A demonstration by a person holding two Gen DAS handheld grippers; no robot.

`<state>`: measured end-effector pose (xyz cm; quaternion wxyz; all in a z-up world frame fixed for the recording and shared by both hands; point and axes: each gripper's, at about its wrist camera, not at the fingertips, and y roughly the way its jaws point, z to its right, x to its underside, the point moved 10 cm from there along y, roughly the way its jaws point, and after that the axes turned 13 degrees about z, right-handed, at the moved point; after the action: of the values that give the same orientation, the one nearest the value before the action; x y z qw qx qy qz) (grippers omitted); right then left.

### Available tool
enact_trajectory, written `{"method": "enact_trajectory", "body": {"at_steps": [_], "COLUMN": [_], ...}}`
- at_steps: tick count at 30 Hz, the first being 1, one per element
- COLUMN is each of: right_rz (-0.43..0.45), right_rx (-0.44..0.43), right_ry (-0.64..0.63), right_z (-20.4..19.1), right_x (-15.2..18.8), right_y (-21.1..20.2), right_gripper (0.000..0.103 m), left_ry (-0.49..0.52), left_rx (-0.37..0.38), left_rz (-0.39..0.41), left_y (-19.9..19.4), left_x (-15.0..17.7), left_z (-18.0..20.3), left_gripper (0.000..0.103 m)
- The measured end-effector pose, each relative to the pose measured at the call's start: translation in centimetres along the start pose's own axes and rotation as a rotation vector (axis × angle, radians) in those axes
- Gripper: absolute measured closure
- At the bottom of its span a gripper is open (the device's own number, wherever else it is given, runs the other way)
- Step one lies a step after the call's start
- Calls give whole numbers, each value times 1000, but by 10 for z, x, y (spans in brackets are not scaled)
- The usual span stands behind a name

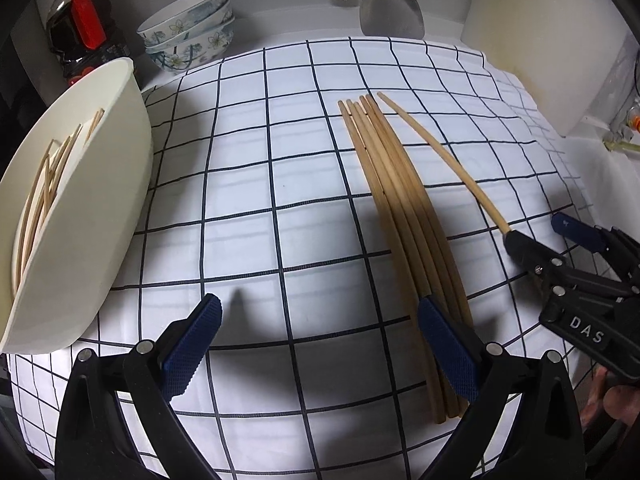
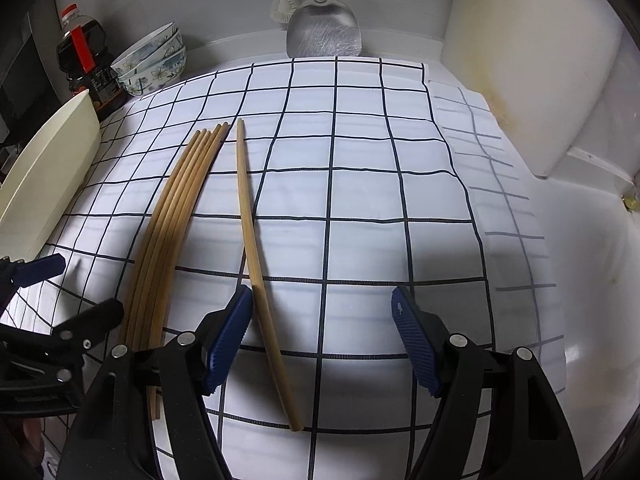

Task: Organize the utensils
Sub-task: 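Lower the right tool and pinch another chopstick from the row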

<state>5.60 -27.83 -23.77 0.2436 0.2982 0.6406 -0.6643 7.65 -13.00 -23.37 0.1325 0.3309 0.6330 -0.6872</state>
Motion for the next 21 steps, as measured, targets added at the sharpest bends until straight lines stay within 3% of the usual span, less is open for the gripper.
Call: {"method": "enact_trajectory", "body": {"at_steps": [11, 21], "right_rz": [4, 5], "right_rx": [-2, -1], "right_ry": [-5, -26], "right_z": [-1, -2], "right_x": [-3, -7], "right_y": [3, 8], "right_gripper": [34, 34], "left_ry": [-45, -61], "left_rx": [23, -32], "left_rz": [-13, -15], "left_y": [4, 13], "left_x": [0, -5], "left_z": [2, -9], "left_gripper": [6, 5]}}
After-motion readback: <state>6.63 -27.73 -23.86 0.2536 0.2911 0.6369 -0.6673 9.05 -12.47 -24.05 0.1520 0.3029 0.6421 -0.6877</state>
